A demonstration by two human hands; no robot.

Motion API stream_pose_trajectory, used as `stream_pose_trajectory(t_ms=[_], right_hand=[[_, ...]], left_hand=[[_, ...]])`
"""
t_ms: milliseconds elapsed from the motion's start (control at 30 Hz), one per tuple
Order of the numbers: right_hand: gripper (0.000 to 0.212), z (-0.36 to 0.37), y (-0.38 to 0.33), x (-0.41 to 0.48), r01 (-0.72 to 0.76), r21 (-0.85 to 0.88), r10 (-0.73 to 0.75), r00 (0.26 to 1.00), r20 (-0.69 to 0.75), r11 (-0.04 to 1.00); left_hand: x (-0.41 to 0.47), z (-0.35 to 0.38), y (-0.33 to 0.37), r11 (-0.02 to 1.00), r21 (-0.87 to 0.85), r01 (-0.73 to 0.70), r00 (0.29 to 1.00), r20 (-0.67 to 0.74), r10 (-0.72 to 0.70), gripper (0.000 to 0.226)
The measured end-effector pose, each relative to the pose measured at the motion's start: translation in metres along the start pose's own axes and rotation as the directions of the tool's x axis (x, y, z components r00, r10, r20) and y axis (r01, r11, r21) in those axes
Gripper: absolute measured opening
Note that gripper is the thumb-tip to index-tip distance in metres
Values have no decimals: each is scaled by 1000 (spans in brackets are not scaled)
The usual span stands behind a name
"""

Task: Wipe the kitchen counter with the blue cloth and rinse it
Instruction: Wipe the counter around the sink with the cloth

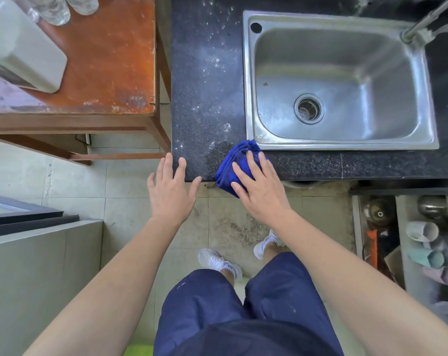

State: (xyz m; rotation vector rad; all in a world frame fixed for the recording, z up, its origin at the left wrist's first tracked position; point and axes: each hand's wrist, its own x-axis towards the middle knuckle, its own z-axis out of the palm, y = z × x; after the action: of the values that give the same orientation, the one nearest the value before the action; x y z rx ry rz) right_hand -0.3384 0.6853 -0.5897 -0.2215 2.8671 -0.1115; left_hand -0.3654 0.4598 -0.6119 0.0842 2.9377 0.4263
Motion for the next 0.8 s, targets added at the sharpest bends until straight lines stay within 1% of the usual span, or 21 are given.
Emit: stream_pose_trajectory(t_ms=[100,167,267,333,400,433,533,667,733,800], right_hand=[[58,-1,-15,23,15,-38,-13,999,51,999],[59,-3,-21,41,9,-27,-8,999,54,1000],[59,-12,-23,78,2,-4,-2,998,67,1000],[59,-18,-22,111,-7,3,7,997,71,1000],[59,-26,-20,148,-16,24,15,998,61,1000],[59,-30,-19,167,-17,34,15,998,54,999],[59,-41,-21,216,-17,25,16,999,47,1000],[60,-56,-26,269,4,25,-5,999,39,1000],[60,-62,-26,293,13,38,-15,999,35,999],[60,-67,-31,316,23,30,-23,999,26,999]], left_hand=[[2,0,-3,1000,-5,-26,999,-26,26,61],[6,-2,-6,999,-3,-51,998,-23,51,62],[19,-6,-13,996,-34,-78,996,-52,77,54],[36,-11,-20,997,-20,-75,993,-96,73,51],[61,-19,-27,998,18,-52,989,-139,54,57],[74,-26,-29,999,28,-35,990,-135,38,61],[116,-43,-38,997,75,16,997,-72,-11,70],[167,-58,-55,988,141,71,995,55,-79,75],[186,-63,-61,979,190,78,987,122,-102,78],[193,-66,-65,971,226,73,981,160,-111,79]])
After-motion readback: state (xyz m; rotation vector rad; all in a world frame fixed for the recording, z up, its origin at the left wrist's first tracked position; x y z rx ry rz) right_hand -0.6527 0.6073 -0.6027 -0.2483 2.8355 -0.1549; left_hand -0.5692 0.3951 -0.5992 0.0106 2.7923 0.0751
